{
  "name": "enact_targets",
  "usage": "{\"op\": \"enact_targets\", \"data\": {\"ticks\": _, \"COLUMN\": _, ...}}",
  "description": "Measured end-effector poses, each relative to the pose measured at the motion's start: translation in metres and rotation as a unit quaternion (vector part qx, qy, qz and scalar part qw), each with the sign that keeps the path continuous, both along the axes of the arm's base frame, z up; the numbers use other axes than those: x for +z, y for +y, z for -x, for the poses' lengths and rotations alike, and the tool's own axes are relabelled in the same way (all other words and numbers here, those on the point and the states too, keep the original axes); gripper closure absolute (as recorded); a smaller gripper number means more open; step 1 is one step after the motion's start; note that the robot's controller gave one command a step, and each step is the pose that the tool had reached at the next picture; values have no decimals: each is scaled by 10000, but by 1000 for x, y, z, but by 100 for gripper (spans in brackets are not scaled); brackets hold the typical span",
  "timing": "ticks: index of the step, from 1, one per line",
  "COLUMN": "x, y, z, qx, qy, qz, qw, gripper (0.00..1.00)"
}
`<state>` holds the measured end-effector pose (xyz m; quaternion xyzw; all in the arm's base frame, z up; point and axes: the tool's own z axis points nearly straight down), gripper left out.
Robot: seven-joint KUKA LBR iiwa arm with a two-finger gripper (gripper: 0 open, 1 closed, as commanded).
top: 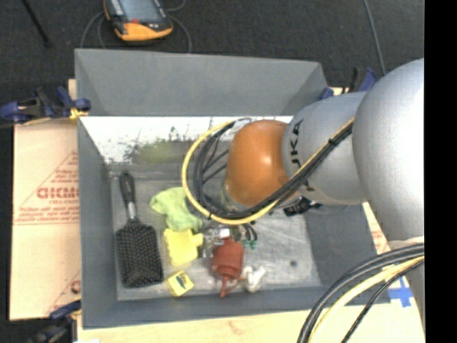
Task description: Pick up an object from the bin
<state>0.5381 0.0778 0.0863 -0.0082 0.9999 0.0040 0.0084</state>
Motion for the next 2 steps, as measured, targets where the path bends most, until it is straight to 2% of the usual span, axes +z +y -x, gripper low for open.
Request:
{"op": "enact_targets", "data": {"ticks": 1, "x": 0, "y": 0, "z": 0, "qx": -5, "qy": 2, "qz": -4, "qw": 10000, "gripper": 100}}
{"op": "enact_targets", "data": {"ticks": 2, "x": 143, "y": -1, "z": 4, "qx": 132, "qy": 47, "qz": 45, "qw": 9999, "gripper": 100}}
